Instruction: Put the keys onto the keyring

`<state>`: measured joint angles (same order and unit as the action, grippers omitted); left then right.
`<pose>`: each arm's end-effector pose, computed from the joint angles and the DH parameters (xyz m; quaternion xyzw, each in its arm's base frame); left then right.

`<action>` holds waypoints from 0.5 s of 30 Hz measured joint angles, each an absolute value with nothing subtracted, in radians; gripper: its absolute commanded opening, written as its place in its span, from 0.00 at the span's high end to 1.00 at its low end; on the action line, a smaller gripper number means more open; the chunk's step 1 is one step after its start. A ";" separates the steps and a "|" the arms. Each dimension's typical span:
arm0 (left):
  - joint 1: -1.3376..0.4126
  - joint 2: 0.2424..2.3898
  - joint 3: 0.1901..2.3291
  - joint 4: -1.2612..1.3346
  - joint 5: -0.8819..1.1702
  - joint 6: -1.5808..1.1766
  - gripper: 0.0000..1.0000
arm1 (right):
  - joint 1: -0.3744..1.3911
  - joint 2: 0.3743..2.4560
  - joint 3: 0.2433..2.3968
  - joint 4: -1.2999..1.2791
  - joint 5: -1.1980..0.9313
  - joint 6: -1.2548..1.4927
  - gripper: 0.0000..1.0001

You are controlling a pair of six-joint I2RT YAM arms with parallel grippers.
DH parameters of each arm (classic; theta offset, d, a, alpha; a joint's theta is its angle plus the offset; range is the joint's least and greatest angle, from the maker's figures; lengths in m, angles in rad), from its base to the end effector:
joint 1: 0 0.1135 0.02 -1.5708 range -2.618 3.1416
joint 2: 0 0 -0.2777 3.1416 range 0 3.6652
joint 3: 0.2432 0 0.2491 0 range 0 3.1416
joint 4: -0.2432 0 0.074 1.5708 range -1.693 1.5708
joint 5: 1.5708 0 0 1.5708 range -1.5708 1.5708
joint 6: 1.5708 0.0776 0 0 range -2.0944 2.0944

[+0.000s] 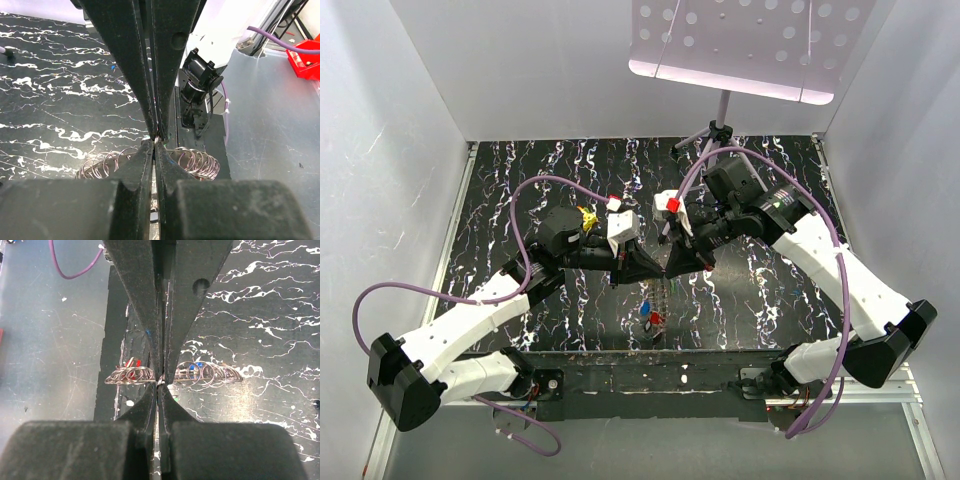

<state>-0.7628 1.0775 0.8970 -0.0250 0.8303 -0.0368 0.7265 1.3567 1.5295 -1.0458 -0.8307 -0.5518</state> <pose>0.1490 -0.2216 0.3479 0.4900 0.5734 -0.5130 0.4099 0.1638 0.2222 0.3887 -0.6236 0.6078 0.4050 0.2785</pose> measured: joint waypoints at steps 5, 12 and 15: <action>-0.763 1.074 0.897 -0.023 0.827 -0.030 1.00 | 0.717 1.357 1.530 -1.041 -0.835 -0.522 0.56; -0.762 0.928 0.750 0.140 0.769 -0.098 1.00 | 0.605 1.337 1.520 -0.960 -0.996 -0.449 0.45; -0.762 0.859 0.654 0.313 0.743 -0.186 1.00 | 0.565 1.307 1.487 -0.903 -1.095 -0.418 0.43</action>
<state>-0.7616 0.8593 0.6544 0.3134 0.7433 -0.1856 0.5648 1.3067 1.4872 -0.9028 -1.0950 -0.4183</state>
